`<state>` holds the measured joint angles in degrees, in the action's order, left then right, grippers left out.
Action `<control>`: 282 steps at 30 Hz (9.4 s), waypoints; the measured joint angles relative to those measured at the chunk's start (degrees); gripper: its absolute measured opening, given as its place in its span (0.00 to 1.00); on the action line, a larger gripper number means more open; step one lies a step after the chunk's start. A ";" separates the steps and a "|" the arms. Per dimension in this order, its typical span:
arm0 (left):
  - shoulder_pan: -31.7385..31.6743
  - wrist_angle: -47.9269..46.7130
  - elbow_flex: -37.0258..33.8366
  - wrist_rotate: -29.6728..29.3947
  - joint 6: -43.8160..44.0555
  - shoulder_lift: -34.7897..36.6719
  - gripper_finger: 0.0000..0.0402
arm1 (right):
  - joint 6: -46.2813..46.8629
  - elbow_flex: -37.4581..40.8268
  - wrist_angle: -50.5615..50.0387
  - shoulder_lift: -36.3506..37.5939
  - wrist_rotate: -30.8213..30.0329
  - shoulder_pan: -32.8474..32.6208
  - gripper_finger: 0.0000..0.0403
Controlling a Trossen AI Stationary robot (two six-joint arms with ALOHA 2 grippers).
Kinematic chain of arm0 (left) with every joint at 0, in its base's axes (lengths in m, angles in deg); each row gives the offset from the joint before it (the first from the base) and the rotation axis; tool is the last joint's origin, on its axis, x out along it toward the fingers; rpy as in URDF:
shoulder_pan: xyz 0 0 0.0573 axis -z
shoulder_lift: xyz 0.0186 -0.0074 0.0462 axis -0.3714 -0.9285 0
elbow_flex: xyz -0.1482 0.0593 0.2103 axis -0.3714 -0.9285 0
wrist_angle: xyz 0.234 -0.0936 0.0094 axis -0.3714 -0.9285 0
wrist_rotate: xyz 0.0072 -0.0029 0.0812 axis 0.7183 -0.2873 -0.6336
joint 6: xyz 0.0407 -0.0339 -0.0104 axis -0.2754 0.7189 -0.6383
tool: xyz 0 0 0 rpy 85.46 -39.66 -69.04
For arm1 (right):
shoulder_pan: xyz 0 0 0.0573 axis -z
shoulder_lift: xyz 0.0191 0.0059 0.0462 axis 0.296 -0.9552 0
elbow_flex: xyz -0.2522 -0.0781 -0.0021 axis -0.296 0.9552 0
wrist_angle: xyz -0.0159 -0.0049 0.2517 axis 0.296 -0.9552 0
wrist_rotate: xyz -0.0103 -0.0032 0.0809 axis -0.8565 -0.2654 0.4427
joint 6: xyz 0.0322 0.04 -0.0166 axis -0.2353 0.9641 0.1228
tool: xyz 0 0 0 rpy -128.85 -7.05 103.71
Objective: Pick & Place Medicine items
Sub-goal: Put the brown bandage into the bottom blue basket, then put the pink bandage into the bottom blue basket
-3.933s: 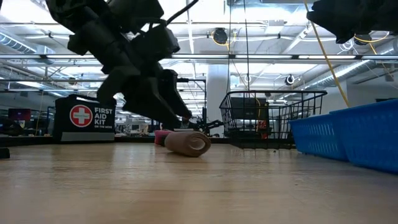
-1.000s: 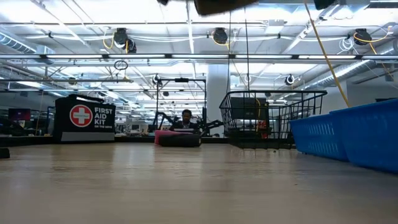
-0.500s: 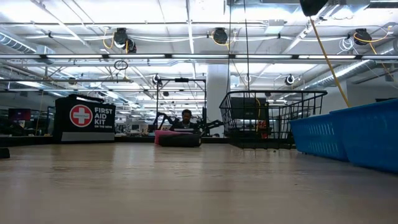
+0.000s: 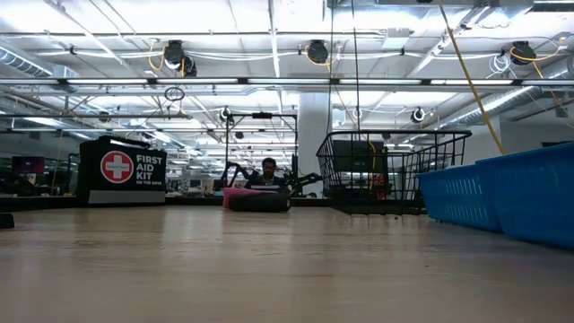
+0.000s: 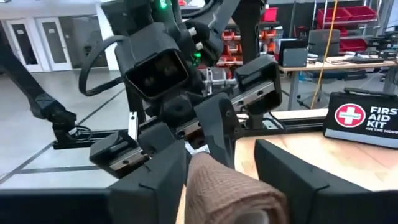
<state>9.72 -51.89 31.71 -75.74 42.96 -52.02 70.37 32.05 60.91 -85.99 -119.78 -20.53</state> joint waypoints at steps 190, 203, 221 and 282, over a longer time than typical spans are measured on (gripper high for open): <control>-30.26 -41.47 -1.77 18.58 27.94 7.15 0.61 | 9.70 -9.57 -62.77 17.08 1.51 -9.13 0.42; -56.42 -46.77 -1.79 32.06 7.86 6.54 0.86 | 10.87 15.10 -44.21 35.39 -1.31 -2.11 0.42; -59.16 -41.32 -1.63 30.50 0.87 -4.40 0.86 | -7.93 19.47 -36.31 40.90 -0.28 6.02 0.42; -14.99 -20.34 -1.81 21.49 13.47 12.94 0.02 | 19.48 19.41 -7.57 20.44 12.44 11.78 0.42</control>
<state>-5.27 -72.22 29.89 -54.25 56.42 -39.08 89.85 51.46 53.34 -65.55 -107.34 -8.75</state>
